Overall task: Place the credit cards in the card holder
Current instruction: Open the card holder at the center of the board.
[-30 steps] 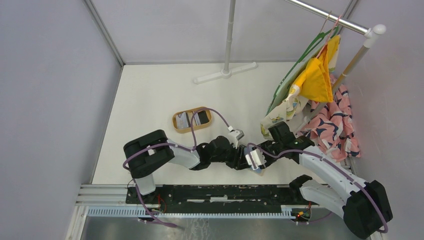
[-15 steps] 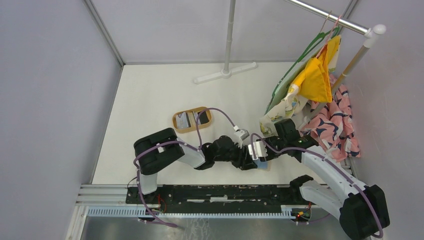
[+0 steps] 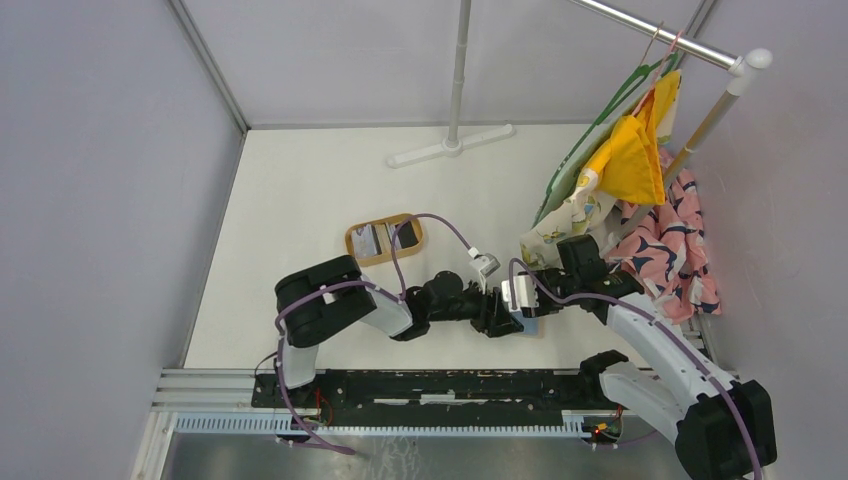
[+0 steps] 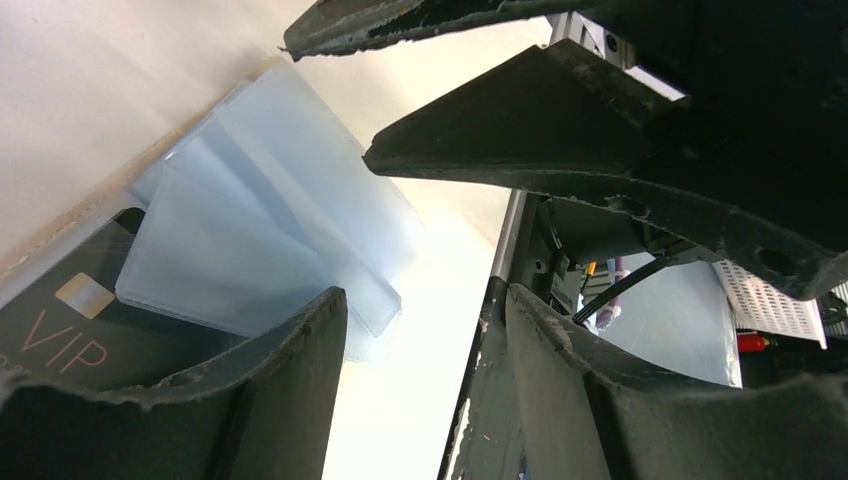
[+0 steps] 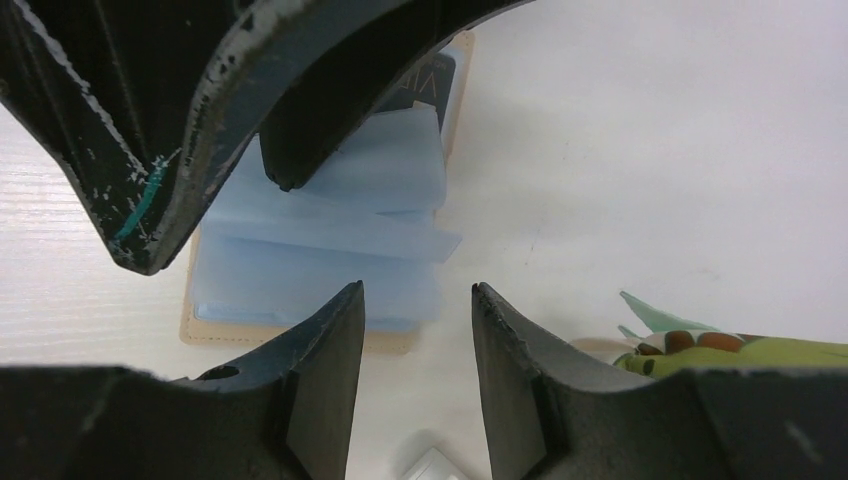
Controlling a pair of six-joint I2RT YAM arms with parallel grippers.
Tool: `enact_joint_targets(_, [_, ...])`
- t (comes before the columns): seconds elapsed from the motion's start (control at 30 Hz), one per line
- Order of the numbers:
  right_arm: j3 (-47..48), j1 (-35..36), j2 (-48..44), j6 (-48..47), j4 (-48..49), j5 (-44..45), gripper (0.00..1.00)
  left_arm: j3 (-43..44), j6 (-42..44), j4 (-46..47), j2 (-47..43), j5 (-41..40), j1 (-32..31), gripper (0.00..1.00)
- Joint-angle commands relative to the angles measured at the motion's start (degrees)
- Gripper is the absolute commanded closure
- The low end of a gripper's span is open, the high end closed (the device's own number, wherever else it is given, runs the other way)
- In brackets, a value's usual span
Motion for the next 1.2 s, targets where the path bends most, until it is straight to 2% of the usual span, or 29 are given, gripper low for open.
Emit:
enact_joint_targets(0.0, [2.8,-0.7,-1.3,1.1,0.2,-2.0,0.51,1.1,-2.3,6.0,1.8,-0.9,-0.2,0.34])
enact_joint_targets(0.4, [3.6,-1.4,0.2,-0.5,-3.3,-3.8,0.52,3.5,-5.1,13.1,7.3,0.9,0.6,0.39])
enact_joint_targets(0.47, [3.7,-1.4,2.0,0.7,-2.7,-4.9,0.57,3.5,-5.4,14.6,7.7,1.7,0.6,0.4])
enact_joint_targets(0.6, [2.0,-1.5,5.1,6.0,2.9,-3.4,0.74,3.1,-6.2,18.3,8.7,3.1,0.6,0.41])
enact_joint_targets(0.73, [0.4,-1.2,6.2,10.7,8.6,-1.0,0.83,3.0,-6.4,19.3,9.0,3.5,0.7,0.41])
enact_joint_targets(0.9, [-1.3,-0.5,7.4,12.5,11.3,-0.7,0.83,3.2,-6.5,19.3,9.3,3.7,0.6,0.41])
enact_joint_targets(1.17, [-0.1,0.8,11.7,8.0,6.8,1.4,0.83,2.6,-6.1,19.2,8.0,3.5,0.6,0.41])
